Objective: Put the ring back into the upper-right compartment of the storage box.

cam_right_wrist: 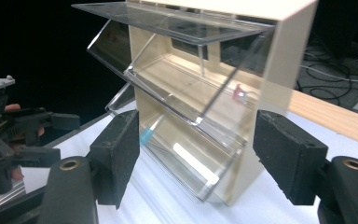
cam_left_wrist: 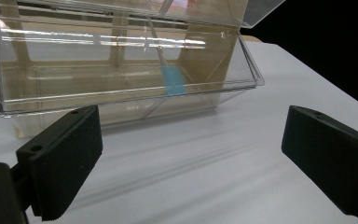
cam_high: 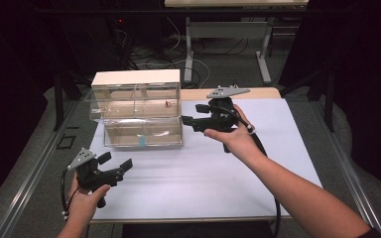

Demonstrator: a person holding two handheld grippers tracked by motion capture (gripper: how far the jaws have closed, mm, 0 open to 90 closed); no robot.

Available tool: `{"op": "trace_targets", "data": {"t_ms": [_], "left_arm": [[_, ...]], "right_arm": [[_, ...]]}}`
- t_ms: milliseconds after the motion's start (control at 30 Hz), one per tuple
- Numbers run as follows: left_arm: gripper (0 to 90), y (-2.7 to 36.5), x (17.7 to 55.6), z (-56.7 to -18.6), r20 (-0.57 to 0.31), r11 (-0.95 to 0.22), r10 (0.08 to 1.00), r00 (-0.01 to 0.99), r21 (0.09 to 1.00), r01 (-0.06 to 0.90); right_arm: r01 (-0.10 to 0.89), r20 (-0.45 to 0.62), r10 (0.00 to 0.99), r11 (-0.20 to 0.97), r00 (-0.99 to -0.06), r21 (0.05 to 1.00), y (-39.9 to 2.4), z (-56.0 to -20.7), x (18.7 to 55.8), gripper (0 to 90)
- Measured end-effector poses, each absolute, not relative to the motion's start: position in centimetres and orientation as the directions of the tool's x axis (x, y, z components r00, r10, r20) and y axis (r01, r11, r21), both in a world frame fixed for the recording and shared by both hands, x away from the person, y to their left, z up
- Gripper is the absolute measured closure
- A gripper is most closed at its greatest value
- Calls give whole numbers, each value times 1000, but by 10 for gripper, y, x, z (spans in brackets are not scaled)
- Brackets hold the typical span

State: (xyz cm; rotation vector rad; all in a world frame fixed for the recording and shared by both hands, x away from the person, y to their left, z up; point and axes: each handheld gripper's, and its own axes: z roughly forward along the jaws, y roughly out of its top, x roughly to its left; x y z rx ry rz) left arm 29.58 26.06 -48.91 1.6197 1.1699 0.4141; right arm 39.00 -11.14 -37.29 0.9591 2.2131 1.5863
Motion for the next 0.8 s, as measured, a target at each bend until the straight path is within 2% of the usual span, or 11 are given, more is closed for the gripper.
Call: {"op": "trace_targets", "data": {"t_ms": [200,433,800], "left_arm": [[54,262,295,-489,-279,26,844,458,874,485],[54,264,295,-488,-281,35,849,448,875,482],[54,266,295,-488,-281,45,855,435,877,478]], "right_arm": [[388,168,690,176,-704,905,-140,-378,381,254],[370,150,729,150,-668,917,-166,-382,373,192],[374,128,794,131,-594,918,-213,-395,359,163]]}}
